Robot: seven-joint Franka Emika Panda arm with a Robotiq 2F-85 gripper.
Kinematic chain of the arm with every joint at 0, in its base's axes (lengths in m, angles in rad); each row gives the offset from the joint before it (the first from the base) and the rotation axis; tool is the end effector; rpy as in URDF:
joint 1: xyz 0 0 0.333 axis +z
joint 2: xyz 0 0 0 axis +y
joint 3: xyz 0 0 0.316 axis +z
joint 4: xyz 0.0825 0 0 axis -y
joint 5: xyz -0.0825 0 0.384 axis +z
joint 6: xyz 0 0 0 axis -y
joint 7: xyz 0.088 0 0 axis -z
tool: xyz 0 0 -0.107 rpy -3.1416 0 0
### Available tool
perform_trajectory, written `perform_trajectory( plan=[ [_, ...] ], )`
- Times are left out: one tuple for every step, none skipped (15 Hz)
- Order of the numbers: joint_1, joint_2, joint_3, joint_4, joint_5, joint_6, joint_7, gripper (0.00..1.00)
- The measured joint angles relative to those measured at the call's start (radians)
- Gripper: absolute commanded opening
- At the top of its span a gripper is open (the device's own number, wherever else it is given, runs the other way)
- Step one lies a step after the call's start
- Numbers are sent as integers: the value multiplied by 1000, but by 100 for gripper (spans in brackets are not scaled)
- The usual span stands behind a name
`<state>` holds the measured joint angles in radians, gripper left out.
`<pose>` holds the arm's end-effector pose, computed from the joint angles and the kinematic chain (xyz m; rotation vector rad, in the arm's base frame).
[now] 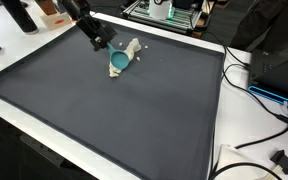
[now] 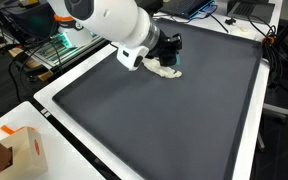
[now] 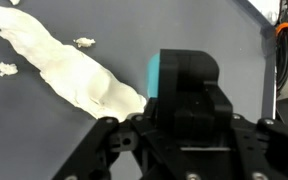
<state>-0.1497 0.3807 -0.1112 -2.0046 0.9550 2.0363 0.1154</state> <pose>0.5732 -0.1040 0.2581 -2.1049 1.1189 0.3174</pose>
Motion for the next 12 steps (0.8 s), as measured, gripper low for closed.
perform_trajectory(
  plan=[
    [6,-9,-1,-4,-8,14,22,25],
    [12,-20,-1,-11,-18,29,44,25],
    [19,-32,-2,-19,-31,46,68,25],
    [26,-44,-2,-26,-47,62,92,25],
    [33,-59,-3,-34,-65,78,118,25],
    [40,-74,-3,-44,-85,95,145,25],
    [46,-91,-3,-54,-107,111,172,25],
    [53,-109,-3,-64,-129,128,198,25],
    [59,-126,-3,-74,-152,143,224,25],
    [65,-144,-3,-83,-177,157,250,25],
    [72,-163,-3,-93,-204,171,277,25],
    [78,-181,-3,-103,-234,182,305,25]
  ],
)
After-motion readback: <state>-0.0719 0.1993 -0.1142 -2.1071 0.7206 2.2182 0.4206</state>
